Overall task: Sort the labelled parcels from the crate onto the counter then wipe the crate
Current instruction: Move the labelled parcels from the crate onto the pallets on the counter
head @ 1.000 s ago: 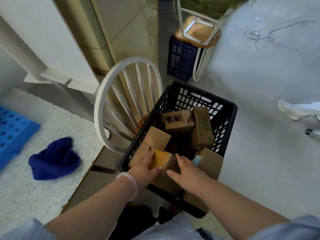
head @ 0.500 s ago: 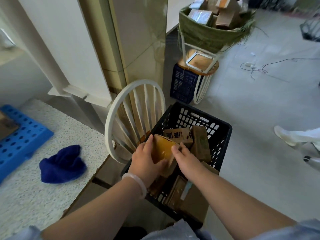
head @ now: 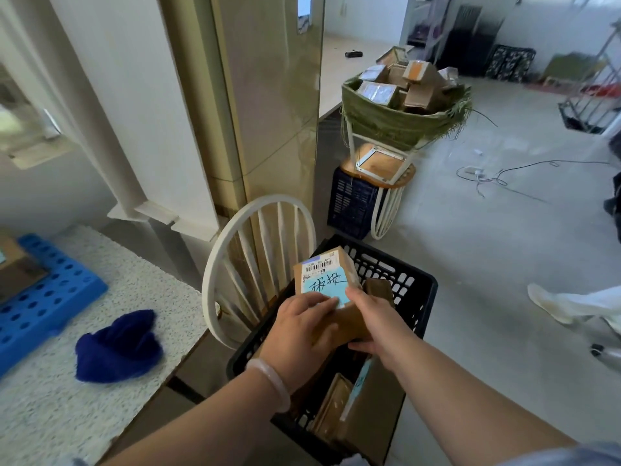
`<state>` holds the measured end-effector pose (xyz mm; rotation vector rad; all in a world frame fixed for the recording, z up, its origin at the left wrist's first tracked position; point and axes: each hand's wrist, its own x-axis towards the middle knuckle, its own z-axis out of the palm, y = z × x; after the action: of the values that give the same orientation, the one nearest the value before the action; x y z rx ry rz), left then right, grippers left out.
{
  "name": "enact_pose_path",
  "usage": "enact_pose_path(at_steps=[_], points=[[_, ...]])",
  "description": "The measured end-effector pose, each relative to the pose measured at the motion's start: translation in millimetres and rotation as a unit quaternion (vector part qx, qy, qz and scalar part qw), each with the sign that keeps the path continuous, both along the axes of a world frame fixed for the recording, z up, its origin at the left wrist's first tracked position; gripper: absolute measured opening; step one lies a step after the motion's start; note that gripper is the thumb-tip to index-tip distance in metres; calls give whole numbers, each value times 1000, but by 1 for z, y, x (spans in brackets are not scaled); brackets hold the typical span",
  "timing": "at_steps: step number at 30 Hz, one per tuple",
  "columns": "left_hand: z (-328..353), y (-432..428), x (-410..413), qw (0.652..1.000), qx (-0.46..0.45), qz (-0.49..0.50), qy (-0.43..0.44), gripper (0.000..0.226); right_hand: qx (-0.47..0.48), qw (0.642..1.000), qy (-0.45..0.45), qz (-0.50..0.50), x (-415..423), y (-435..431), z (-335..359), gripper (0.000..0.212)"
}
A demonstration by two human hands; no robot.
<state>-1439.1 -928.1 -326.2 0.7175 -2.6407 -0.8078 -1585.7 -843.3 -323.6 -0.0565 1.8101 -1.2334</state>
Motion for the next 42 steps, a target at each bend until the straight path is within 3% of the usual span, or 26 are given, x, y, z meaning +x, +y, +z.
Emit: enact_pose_path(at_steps=[5, 9, 12, 16, 21, 26, 32, 42], points=[[4, -12, -10, 979, 147, 126, 66, 40, -39, 999, -33, 9, 1, 5, -2, 63], [7, -26, -11, 942, 289, 164, 34, 63, -60, 997, -22, 35, 6, 1, -3, 60], [7, -31, -2, 918, 361, 155, 59, 73, -43, 994, 35, 95, 13, -6, 0, 59], [9, -42, 19, 914, 346, 172, 123, 78, -65, 979, 114, 153, 28, -25, 16, 58], [23, -66, 60, 902, 340, 198, 177, 76, -147, 937, 196, 249, 59, -59, 37, 55], [35, -104, 116, 913, 286, 228, 179, 81, -207, 877, 264, 343, 106, -110, 41, 54], [41, -156, 202, 908, 268, 269, 176, 94, -202, 833, 303, 417, 185, -183, 40, 59], [23, -241, 332, 890, 234, 349, 176, 76, -172, 829, 261, 464, 307, -298, 33, 53]])
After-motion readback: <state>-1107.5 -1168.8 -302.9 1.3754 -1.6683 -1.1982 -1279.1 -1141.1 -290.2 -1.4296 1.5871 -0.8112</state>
